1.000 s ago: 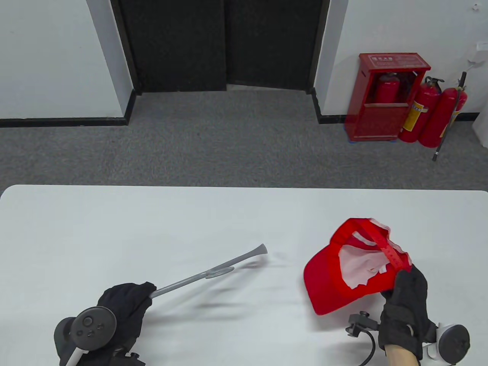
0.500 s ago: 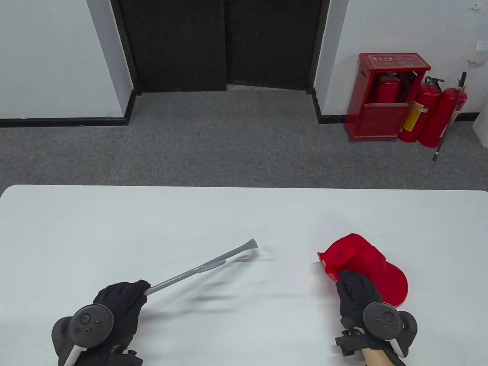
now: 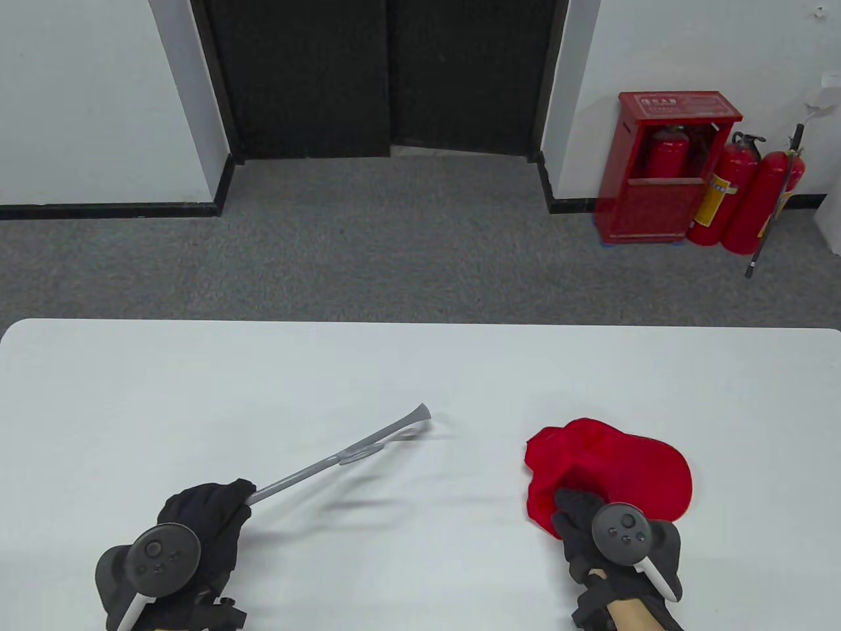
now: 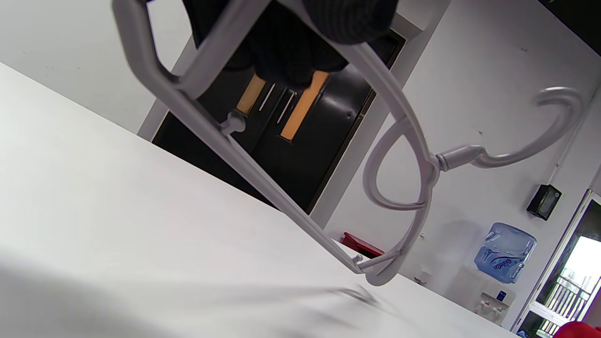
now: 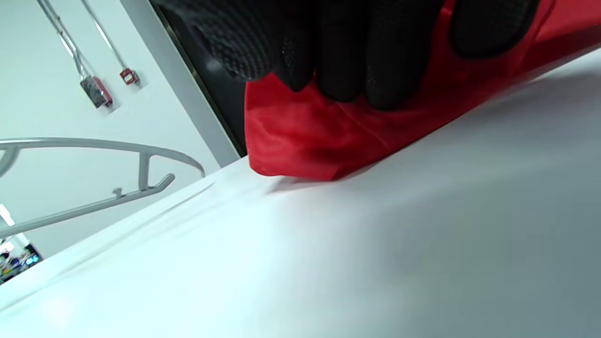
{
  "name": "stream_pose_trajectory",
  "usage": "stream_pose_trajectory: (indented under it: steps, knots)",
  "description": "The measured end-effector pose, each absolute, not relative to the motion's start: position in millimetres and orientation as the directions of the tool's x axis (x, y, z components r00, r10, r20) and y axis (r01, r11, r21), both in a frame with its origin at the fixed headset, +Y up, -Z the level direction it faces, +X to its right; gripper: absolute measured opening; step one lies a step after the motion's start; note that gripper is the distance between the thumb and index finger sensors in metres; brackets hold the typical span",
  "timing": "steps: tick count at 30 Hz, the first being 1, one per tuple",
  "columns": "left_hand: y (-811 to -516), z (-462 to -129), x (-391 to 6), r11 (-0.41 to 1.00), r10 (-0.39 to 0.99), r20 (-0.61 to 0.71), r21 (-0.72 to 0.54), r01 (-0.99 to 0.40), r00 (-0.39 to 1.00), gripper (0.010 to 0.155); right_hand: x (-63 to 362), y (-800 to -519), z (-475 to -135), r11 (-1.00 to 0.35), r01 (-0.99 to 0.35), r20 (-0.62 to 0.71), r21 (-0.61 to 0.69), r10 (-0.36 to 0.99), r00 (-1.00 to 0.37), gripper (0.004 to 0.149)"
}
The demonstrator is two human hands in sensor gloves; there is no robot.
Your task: Remove the baseball cap from gray hanger
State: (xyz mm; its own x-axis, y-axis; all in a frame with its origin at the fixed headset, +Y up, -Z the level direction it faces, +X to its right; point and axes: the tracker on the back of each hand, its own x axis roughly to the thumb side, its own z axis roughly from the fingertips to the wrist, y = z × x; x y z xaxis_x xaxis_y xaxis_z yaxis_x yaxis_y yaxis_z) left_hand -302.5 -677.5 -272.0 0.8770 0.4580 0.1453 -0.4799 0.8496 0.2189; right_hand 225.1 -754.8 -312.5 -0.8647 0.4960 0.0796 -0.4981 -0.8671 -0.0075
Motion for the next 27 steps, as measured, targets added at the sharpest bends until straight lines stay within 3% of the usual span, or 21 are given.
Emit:
stream_pose_trajectory:
  steps: [14,27]
  knots:
    - [-696,-284,-306,0.876,0.413,0.118,0.222,-0.429,0.903,0.043,208,-710,-295,-0.829,-0.555,0.246,-0.069,0.525,-0.814,0.048]
    - [-729,-297,-299,0.95,0.31,0.087,-0.002,-0.311,0.947,0.041,207,-708,-293,-0.805,-0.591,0.278,-0.049,0.557,-0.782,0.048]
